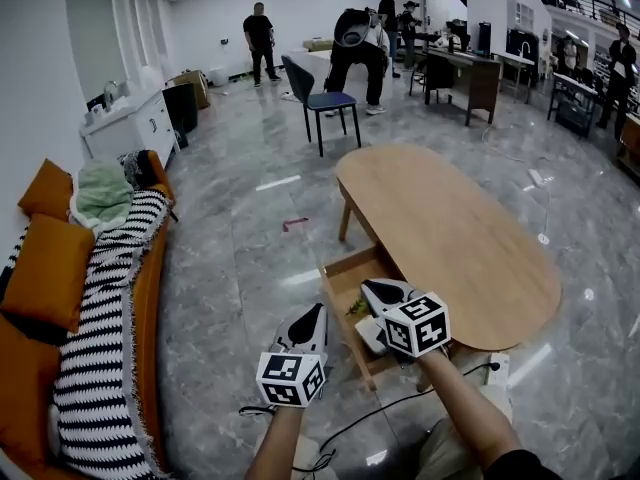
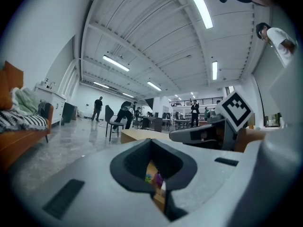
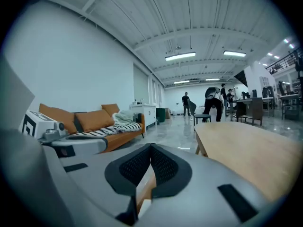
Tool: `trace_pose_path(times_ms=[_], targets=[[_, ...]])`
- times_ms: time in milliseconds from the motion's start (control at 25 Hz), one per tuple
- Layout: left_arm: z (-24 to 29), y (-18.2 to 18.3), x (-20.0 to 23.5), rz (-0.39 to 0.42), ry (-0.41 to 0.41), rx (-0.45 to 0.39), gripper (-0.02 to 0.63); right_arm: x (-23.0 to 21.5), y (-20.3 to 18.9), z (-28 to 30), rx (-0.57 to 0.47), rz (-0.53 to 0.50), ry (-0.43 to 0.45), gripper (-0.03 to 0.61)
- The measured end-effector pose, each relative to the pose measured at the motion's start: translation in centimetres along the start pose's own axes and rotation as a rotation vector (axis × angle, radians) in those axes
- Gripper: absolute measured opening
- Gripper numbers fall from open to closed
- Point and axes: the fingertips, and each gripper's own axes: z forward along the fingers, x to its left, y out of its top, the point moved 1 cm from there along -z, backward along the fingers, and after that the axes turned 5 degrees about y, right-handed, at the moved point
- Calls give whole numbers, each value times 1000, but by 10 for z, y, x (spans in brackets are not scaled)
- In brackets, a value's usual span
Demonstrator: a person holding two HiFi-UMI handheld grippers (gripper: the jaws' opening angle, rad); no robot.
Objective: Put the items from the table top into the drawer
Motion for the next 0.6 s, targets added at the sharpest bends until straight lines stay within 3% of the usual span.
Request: trace_pose_path(times_ms=[200,600], targets=[[1,-9,-6,-32,-18,8,3,2,7,-25,-67,-29,-25,20],[-9,6,-23,27,-62,-26,3,20,11,-55,-156,-92,-53,20]])
